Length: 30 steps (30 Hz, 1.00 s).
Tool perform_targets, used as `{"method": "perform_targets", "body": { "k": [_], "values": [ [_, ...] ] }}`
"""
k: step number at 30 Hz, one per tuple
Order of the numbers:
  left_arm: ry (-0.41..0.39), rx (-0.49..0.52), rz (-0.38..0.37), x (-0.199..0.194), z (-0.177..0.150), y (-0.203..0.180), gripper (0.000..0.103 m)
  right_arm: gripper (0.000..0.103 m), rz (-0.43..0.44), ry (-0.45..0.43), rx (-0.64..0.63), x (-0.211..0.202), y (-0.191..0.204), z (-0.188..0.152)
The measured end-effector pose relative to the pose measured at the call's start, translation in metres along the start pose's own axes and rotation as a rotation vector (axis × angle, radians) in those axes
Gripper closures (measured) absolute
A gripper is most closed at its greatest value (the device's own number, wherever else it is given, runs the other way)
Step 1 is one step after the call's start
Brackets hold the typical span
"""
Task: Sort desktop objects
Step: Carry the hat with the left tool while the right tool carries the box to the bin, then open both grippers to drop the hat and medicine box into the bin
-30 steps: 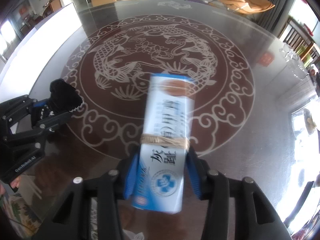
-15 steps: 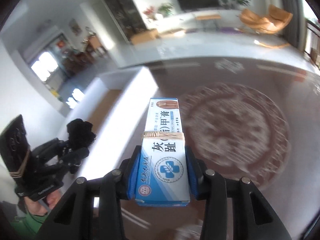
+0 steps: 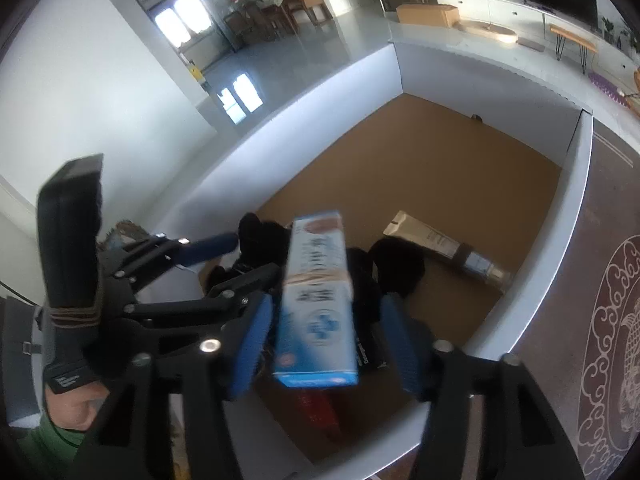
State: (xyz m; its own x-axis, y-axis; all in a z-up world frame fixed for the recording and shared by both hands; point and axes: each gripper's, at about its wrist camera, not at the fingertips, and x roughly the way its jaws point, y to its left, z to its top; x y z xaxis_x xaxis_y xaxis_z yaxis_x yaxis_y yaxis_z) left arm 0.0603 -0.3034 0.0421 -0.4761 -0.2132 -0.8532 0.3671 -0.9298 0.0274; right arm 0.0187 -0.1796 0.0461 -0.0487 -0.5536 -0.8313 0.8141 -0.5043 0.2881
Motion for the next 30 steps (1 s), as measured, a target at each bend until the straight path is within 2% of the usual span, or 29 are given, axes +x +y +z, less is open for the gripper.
{"method": "perform_targets", "body": {
  "k": [2, 3, 8, 12, 17, 21, 23, 25, 27, 30],
  "values": [
    [-0.022, -0.028, 0.031, -0.005, -0.003, -0.003, 0.012, 0.011, -0.059, -0.008, -0.041, -0.008, 0.003, 0.004],
    [-0.027, -0.047, 0.037, -0.006, -0.004, -0.003, 0.012, 0.01, -0.087, -0.008, -0.05, -0.011, -0.004, 0.006],
    [-0.039, -0.129, 0.015, -0.014, -0.003, 0.011, 0.005, 0.01, -0.209, 0.021, -0.068, -0.025, -0.016, 0.016],
    [-0.075, -0.148, 0.128, -0.027, -0.007, 0.013, 0.005, 0.009, -0.27, 0.029, -0.095, -0.035, -0.018, 0.01],
    [-0.083, -0.189, 0.168, -0.044, -0.009, 0.016, 0.005, 0.009, -0.269, 0.026, -0.118, -0.038, -0.016, 0.007],
    [-0.107, -0.215, 0.153, -0.055, -0.01, 0.019, 0.005, 0.009, -0.273, 0.032, -0.142, -0.031, -0.013, 0.004],
    [-0.063, -0.238, 0.173, -0.054, -0.007, 0.02, 0.005, 0.009, -0.271, 0.033, -0.147, -0.029, -0.014, 0.002],
    [-0.012, -0.251, 0.196, -0.053, -0.005, 0.022, 0.0, 0.009, -0.268, 0.032, -0.143, -0.028, -0.017, 0.0],
    [-0.02, -0.283, 0.226, -0.054, -0.007, 0.022, 0.0, 0.009, -0.264, 0.028, -0.134, -0.028, -0.021, 0.0],
    [-0.05, -0.317, 0.189, -0.057, -0.012, 0.021, 0.0, 0.009, -0.259, 0.018, -0.122, -0.032, -0.027, 0.001]
  ]
}}
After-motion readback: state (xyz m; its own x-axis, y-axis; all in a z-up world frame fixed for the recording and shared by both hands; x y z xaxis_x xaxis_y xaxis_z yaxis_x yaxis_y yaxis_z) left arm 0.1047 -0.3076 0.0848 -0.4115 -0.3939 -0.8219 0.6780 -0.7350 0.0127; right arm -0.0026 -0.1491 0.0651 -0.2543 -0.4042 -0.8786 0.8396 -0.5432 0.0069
